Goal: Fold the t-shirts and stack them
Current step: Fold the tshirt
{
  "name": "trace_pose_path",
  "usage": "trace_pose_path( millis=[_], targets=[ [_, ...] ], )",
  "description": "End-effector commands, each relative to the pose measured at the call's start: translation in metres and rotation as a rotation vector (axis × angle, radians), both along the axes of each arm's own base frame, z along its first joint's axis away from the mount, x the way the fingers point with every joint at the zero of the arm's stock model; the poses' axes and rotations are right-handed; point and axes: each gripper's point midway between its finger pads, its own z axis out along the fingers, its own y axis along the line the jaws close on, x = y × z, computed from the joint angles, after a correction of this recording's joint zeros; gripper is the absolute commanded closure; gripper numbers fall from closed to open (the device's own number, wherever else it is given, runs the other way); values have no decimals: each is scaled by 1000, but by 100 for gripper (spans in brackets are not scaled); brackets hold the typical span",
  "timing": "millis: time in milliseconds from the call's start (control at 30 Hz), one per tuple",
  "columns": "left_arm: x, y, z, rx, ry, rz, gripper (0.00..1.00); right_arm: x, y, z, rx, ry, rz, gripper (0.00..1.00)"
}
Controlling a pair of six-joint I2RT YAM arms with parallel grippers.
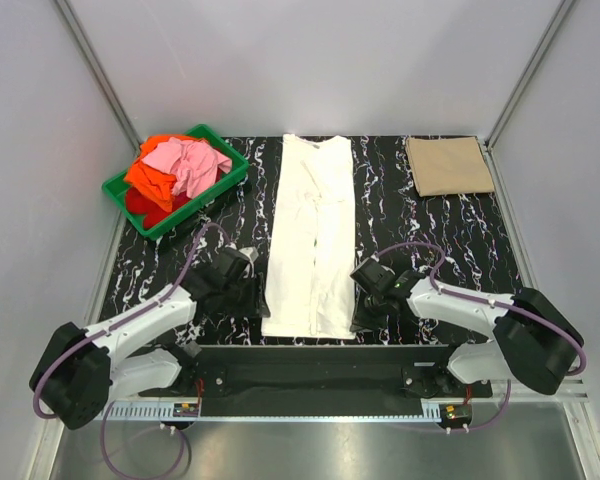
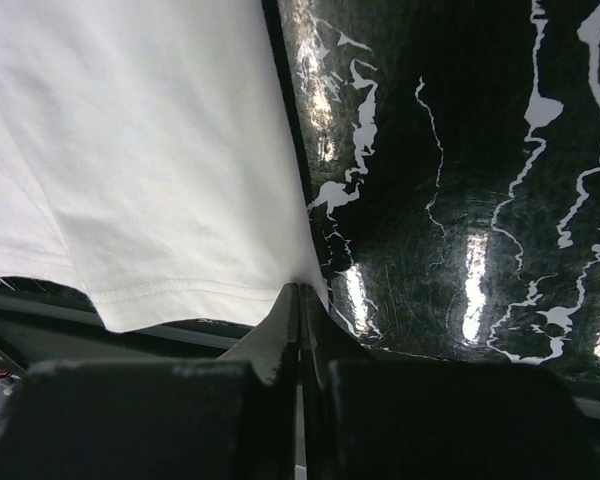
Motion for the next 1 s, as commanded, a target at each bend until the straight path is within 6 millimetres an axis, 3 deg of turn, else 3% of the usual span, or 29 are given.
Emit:
trace_pose_path(
  millis=[0, 167, 267, 433, 667, 800, 967],
  targets=[
    [5, -2, -6, -7, -16, 33, 54, -1, -3, -11, -40, -8, -14, 100],
    [-8, -5, -13, -12, 14, 15, 54, -9, -6, -18, -65, 11, -6, 100],
    [-15, -6, -15, -14, 19, 18, 56, -6, -3, -10, -43, 1, -12, 99],
    [-20, -3, -19, -11, 30, 33, 61, 0, 5, 13, 3, -34, -33, 85],
    [-27, -2, -27, 4, 55, 33, 66, -6, -2, 13, -9, -18, -41, 78],
    [-29, -2, -32, 13, 68, 24, 76, -9, -7, 8, -13, -10, -62, 78],
    [-32, -3, -37, 24, 81, 14, 96, -11, -3, 3, 9, -8, -49, 78]
  ],
)
